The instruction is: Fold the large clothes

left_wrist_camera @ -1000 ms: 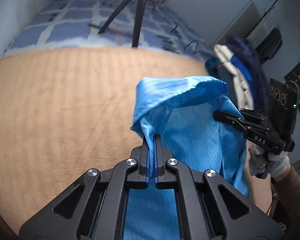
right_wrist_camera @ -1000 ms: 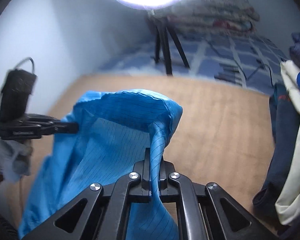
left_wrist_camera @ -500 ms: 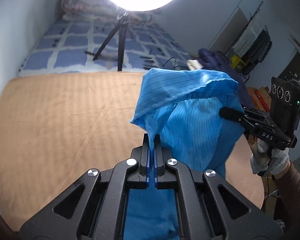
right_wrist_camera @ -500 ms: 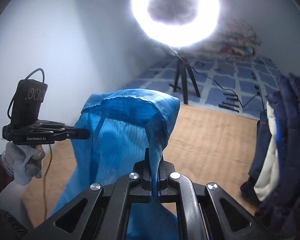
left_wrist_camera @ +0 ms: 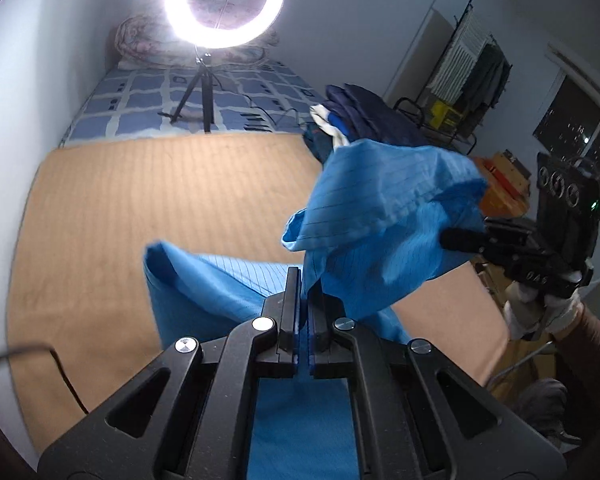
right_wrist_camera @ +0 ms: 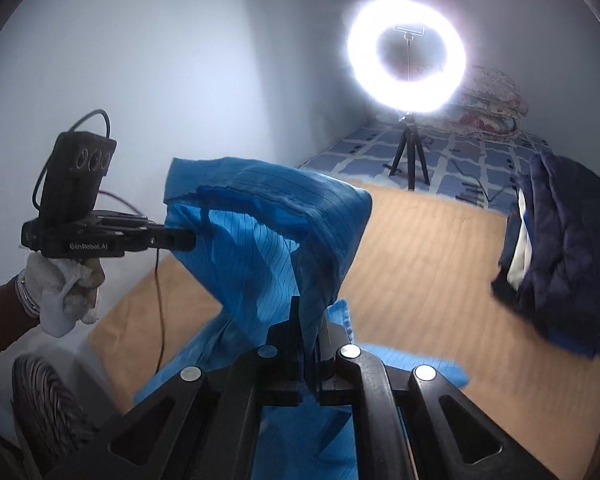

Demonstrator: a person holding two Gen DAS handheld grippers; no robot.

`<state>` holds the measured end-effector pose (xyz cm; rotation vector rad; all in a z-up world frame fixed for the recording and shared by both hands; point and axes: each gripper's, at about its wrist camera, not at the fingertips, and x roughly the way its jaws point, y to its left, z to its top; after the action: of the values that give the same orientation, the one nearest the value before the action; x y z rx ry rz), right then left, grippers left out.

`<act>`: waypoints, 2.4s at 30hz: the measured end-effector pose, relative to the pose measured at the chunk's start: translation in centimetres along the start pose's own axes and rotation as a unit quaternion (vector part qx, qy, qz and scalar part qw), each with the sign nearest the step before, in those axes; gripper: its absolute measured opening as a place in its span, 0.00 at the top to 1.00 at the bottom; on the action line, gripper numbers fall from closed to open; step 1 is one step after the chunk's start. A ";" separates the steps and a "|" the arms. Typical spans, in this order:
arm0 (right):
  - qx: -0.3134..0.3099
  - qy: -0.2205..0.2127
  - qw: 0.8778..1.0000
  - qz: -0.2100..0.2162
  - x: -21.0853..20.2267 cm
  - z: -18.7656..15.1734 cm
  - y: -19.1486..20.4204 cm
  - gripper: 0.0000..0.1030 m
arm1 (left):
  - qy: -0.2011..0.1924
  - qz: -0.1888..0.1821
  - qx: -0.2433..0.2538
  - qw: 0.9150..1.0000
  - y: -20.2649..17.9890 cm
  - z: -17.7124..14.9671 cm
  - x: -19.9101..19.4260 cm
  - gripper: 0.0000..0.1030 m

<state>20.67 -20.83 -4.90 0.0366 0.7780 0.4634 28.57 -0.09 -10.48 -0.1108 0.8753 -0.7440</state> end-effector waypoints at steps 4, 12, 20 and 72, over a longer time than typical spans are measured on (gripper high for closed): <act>0.007 0.001 1.000 0.002 -2.1 -4.5 3.1 1.00 | 0.002 0.000 0.001 1.000 -2.0 -5.0 -1.5 1.00; 0.026 0.036 0.999 0.014 -2.4 -13.7 7.2 1.00 | 0.049 -0.012 -0.053 0.997 -2.7 -14.8 -1.2 1.00; 0.011 0.072 0.997 -0.006 -0.7 -18.1 8.9 0.99 | 0.088 0.006 -0.069 0.994 -2.5 -20.3 -0.5 1.00; 0.266 0.118 0.956 0.028 0.9 -20.9 -3.6 0.74 | 0.145 0.035 -0.221 0.964 8.2 -18.1 1.6 0.62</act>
<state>8.34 -26.57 -21.21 0.5138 1.1236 0.3031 20.50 8.69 -26.40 -0.3717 1.3109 -0.4931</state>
